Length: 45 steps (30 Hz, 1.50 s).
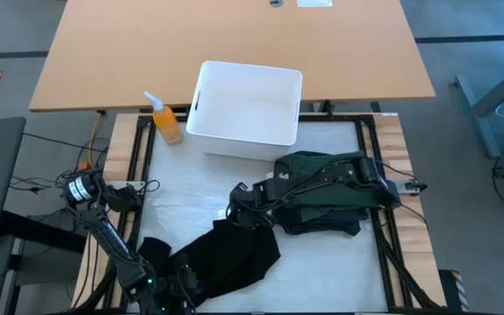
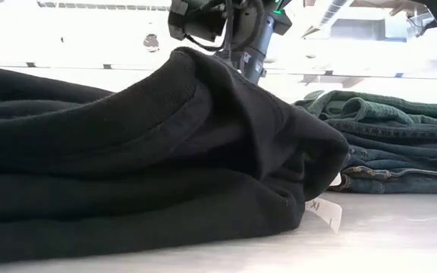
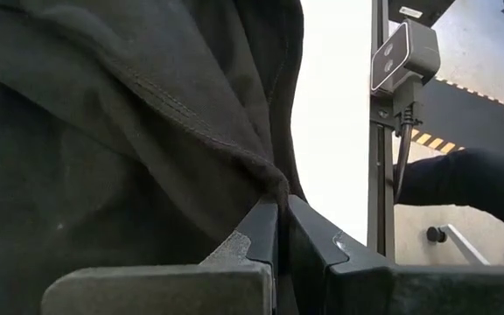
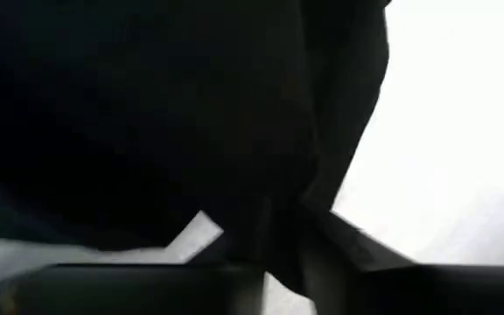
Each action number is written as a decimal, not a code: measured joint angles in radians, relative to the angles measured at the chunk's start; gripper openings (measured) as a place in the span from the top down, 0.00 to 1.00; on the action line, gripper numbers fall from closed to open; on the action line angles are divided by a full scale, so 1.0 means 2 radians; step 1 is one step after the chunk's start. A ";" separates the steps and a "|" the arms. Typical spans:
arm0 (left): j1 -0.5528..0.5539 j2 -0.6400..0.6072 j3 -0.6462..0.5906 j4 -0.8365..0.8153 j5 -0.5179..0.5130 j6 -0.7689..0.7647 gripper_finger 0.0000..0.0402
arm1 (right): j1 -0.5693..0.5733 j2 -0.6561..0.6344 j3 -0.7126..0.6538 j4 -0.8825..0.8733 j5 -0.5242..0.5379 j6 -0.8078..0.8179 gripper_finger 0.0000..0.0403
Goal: Fold laundry
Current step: Fold the black shirt from the white laundry organizer
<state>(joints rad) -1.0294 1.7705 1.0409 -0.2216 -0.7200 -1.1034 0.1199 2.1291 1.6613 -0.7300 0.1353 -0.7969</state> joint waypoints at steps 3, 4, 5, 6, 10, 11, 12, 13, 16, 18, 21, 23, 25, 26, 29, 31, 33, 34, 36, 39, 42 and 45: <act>0.000 0.000 0.000 0.000 0.004 -0.002 1.00 | 0.008 -0.014 0.000 -0.016 0.012 0.001 0.91; 0.000 0.000 0.000 0.000 0.007 -0.003 1.00 | 0.011 -0.022 0.000 -0.024 0.015 0.002 0.95; 0.000 0.000 0.000 -0.001 0.010 -0.006 1.00 | 0.014 -0.030 0.001 -0.031 0.017 0.007 0.96; 0.000 0.000 0.000 0.000 0.012 -0.008 1.00 | 0.017 -0.038 0.001 -0.039 0.020 0.017 0.96; -0.001 0.000 0.000 0.001 0.014 -0.015 1.00 | 0.038 -0.071 0.001 -0.066 0.038 0.092 0.94; -0.001 0.000 0.000 0.001 0.015 -0.017 1.00 | 0.044 -0.082 0.001 -0.074 0.038 0.112 0.95; -0.003 0.000 0.000 0.001 0.016 -0.017 1.00 | 0.052 -0.093 0.001 -0.078 0.038 0.132 0.96; -0.005 0.000 0.000 0.001 0.017 -0.018 1.00 | 0.060 -0.102 0.001 -0.082 0.038 0.149 0.97; -0.008 0.000 0.000 0.001 0.018 -0.026 1.00 | 0.083 -0.115 0.001 -0.093 0.038 0.178 0.97; -0.009 0.000 0.000 0.001 0.018 -0.026 1.00 | 0.090 -0.110 0.001 -0.077 0.038 0.172 0.93; -0.009 -0.001 0.000 0.002 0.018 -0.027 1.00 | 0.087 -0.087 0.001 -0.050 0.071 0.130 0.82; -0.009 -0.001 0.000 0.003 0.017 -0.028 1.00 | 0.079 -0.063 0.001 -0.030 0.115 0.092 0.75; -0.009 -0.001 0.000 0.005 0.014 -0.031 1.00 | 0.072 -0.039 0.001 -0.019 0.170 0.064 0.68; -0.009 -0.001 0.000 0.006 0.014 -0.031 1.00 | 0.068 -0.027 0.000 -0.015 0.198 0.060 0.64; -0.012 -0.001 0.000 0.006 0.012 -0.031 1.00 | 0.059 -0.003 0.000 -0.016 0.236 0.053 0.54; -0.013 -0.001 0.000 0.005 0.012 -0.030 1.00 | 0.056 0.003 0.000 -0.033 0.218 0.040 0.49; -0.013 -0.001 0.000 0.001 0.013 -0.027 1.00 | 0.054 0.004 0.000 -0.042 0.187 0.033 0.46; -0.013 -0.001 0.000 0.000 0.014 -0.024 1.00 | 0.052 0.003 0.000 -0.038 0.172 0.033 0.45; -0.012 -0.001 0.000 -0.001 0.014 -0.020 1.00 | 0.045 0.000 0.001 -0.034 0.149 0.033 0.45; -0.009 -0.001 0.000 -0.002 0.017 -0.017 1.00 | 0.032 0.000 0.001 -0.029 0.122 0.031 0.45; -0.008 -0.001 0.000 -0.002 0.017 -0.022 1.00 | 0.019 0.003 0.001 -0.021 0.096 0.031 0.47; -0.008 -0.001 0.000 -0.002 0.017 -0.029 1.00 | 0.017 0.013 0.001 -0.027 0.090 0.020 0.51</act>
<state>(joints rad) -1.0454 1.7691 1.0405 -0.2256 -0.6853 -1.1615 0.1538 2.1561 1.6624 -0.7837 0.3148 -0.7560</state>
